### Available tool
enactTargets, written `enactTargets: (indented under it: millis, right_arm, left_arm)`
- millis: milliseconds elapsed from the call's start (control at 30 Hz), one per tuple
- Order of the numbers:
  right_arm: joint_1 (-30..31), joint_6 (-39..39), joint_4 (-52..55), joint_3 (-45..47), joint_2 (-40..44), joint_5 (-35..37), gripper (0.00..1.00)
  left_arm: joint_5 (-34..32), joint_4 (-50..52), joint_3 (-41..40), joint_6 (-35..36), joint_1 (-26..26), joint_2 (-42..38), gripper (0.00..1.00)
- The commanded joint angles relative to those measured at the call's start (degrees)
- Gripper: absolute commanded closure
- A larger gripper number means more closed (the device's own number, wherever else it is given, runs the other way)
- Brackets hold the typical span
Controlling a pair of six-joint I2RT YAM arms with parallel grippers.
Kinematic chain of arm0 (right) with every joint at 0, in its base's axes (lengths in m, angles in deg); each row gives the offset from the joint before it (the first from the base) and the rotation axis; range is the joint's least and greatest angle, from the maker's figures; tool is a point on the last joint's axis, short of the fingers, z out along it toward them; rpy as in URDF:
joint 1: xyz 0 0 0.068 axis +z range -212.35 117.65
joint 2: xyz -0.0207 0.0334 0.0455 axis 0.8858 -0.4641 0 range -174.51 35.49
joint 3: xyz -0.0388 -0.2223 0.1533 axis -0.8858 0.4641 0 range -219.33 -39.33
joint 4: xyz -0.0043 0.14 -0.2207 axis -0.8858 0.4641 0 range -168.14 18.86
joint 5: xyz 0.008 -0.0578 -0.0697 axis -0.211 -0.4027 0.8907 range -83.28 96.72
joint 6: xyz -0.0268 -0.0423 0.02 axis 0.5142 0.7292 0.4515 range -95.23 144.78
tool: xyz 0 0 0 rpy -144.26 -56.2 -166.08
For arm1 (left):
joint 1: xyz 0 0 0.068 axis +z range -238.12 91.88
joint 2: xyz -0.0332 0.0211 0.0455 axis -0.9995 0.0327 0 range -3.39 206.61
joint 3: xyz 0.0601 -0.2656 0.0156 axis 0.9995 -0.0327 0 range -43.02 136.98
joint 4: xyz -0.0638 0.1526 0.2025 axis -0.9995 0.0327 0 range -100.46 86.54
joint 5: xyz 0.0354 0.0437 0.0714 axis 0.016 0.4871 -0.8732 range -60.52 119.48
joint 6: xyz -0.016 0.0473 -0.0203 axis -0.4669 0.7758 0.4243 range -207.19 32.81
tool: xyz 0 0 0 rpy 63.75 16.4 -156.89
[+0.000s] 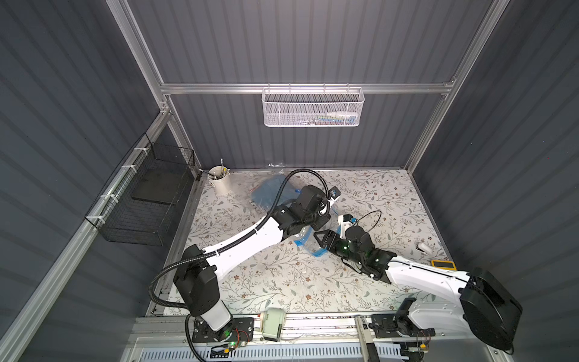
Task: Take the tank top out of the vacuum bag
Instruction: Take out the tank top from the vacuum bag.
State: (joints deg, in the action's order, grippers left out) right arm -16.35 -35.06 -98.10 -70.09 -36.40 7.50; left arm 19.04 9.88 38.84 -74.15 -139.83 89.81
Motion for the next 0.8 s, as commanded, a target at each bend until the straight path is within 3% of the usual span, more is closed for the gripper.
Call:
enactTargets:
  millis: [0, 133, 333, 767]
  right_arm:
    - [3.2, 0.4, -2.0, -0.8, -0.5, 5.1, 0.3]
    - [5.2, 1.3, -1.4, -0.7, -1.1, 6.5, 0.3]
    - [5.2, 2.0, -1.2, -3.3, -5.4, 5.0, 0.35]
    - [1.5, 3.0, 1.7, -9.2, -10.6, -0.1, 0.46]
  left_arm:
    - [-4.2, -2.4, -0.4, -2.4, -0.2, -0.6, 1.0]
    - [-5.5, -1.7, -0.3, -3.7, 0.4, 0.4, 1.0]
    - [0.4, -2.9, -3.2, -3.4, 1.2, -2.5, 1.0]
    - [2.4, -4.2, -4.8, -3.8, 1.6, -4.2, 1.0]
